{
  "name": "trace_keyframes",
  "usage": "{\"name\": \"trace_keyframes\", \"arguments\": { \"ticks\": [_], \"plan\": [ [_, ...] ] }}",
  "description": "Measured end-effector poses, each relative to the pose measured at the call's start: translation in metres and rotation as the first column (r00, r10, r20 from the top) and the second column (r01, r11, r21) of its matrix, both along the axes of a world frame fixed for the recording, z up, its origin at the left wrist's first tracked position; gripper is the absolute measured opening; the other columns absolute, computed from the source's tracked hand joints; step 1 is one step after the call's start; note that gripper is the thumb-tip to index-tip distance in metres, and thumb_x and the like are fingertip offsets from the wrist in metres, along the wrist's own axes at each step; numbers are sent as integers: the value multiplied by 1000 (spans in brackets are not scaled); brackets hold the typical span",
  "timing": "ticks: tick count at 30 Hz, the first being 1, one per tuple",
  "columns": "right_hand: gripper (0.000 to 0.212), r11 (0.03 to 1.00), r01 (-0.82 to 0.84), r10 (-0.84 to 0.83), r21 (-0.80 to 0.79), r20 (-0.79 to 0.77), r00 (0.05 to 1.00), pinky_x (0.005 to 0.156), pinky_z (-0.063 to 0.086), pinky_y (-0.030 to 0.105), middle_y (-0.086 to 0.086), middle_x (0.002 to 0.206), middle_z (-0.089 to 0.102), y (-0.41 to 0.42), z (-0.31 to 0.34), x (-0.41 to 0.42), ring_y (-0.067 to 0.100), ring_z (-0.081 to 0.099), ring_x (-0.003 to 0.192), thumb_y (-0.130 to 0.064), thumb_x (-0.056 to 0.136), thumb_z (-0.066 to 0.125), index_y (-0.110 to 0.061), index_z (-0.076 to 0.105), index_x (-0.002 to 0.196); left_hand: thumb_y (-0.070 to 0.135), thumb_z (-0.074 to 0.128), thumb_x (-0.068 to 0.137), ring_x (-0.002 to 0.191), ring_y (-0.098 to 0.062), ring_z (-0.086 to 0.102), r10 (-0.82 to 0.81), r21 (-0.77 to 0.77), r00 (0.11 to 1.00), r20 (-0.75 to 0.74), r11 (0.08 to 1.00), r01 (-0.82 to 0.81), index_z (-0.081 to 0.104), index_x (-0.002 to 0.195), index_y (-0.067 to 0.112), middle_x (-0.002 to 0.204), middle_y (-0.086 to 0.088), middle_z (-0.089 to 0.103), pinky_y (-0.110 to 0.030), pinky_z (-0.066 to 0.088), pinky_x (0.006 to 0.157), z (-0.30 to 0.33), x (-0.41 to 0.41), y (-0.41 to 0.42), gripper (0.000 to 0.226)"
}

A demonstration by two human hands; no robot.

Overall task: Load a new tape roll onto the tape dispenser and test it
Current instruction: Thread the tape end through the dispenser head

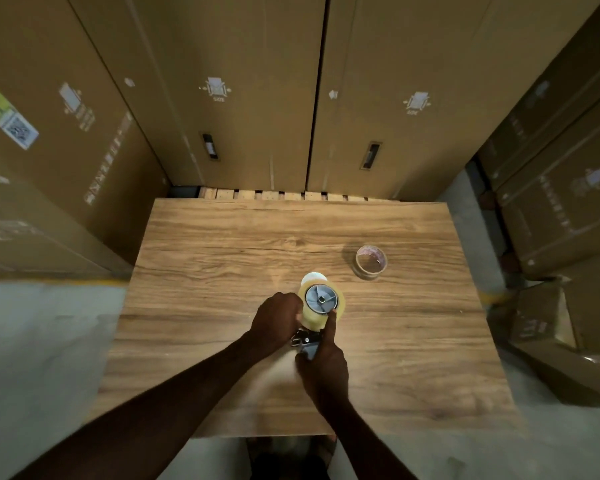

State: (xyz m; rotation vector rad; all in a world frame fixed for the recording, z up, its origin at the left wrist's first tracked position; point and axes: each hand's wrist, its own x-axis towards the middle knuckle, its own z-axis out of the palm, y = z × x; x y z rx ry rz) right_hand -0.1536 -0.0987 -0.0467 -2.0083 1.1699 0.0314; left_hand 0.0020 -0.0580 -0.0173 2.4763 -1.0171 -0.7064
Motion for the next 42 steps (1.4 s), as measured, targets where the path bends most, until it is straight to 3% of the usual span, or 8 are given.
{"name": "trace_keyframes", "arguments": {
  "ticks": [8, 14, 18, 26, 28, 33, 38, 42],
  "plan": [
    [117, 994, -83, 83, -67, -4, 997, 81, 58, 40, 8, 119, 78, -27, 29, -1, 31, 76, 100, -29, 87, 76, -28, -5, 171, 22, 60, 72, 74, -20, 64, -15, -47, 999, 31, 999, 17, 46, 63, 33, 69, 9, 58, -28, 38, 59, 33, -2, -7, 20],
    [116, 994, -100, 100, -50, 2, 995, 83, 55, 38, 9, 122, 78, -31, 37, -1, 33, 75, 106, -28, 87, 78, -27, -1, 172, 20, 59, 74, 75, -24, 65, -64, -54, 997, 43, 996, 67, 47, 63, 30, 71, 4, 60, -28, 39, 58, 56, -6, 1, 19],
    [109, 1000, 11, -10, -27, 62, 998, 83, 58, 41, 13, 118, 80, -46, 39, -6, 40, 76, 106, -33, 88, 81, -20, 12, 171, 22, 64, 74, 78, -25, 66, -75, -95, 995, 60, 992, 81, 65, 74, 18, 79, -2, 71, -34, 49, 63, 69, -8, 16, 5],
    [103, 984, 42, -71, 176, 160, 985, 71, 62, 35, 2, 110, 78, -78, 57, -6, 26, 76, 92, -28, 82, 86, -39, 26, 166, 28, 63, 68, 72, -16, 69, 16, -166, 999, 39, 986, -9, 72, 79, 19, 75, 3, 73, -33, 55, 65, 90, 3, 20, 16],
    [107, 973, 38, -78, 227, 166, 983, 63, 59, 30, -3, 110, 77, -78, 60, -10, 20, 75, 88, -28, 77, 90, -45, 28, 163, 28, 62, 68, 73, -18, 69, -32, -155, 998, 52, 987, 39, 72, 79, 18, 76, 1, 74, -34, 55, 65, 96, 8, 17, 18],
    [119, 960, 5, -60, 279, 190, 980, 93, 64, 45, -14, 121, 75, -78, 62, -15, 15, 74, 108, -57, 52, 96, -46, 37, 154, 17, 57, 72, 74, -25, 69, -236, -42, 966, 102, 969, 242, 70, 76, 12, 77, -6, 73, -39, 55, 65, 112, 15, 12, 15],
    [102, 963, -81, 7, 256, 277, 961, 100, 56, 36, -17, 132, 72, -79, 67, -20, 8, 69, 119, -45, 72, 97, -41, 39, 156, 6, 64, 78, 73, -14, 67, -359, -6, 930, 84, 933, 360, 72, 74, 14, 79, 2, 73, -29, 51, 62, 130, 26, 8, 12],
    [93, 966, -30, -48, 257, 289, 956, 89, 62, 37, -17, 126, 74, -81, 74, -18, 10, 72, 111, -46, 74, 95, -42, 44, 152, 7, 70, 78, 72, -14, 68, -398, 3, 914, 84, 917, 399, 74, 73, 13, 75, 0, 74, -29, 52, 64, 153, 39, 3, 9]
  ]
}}
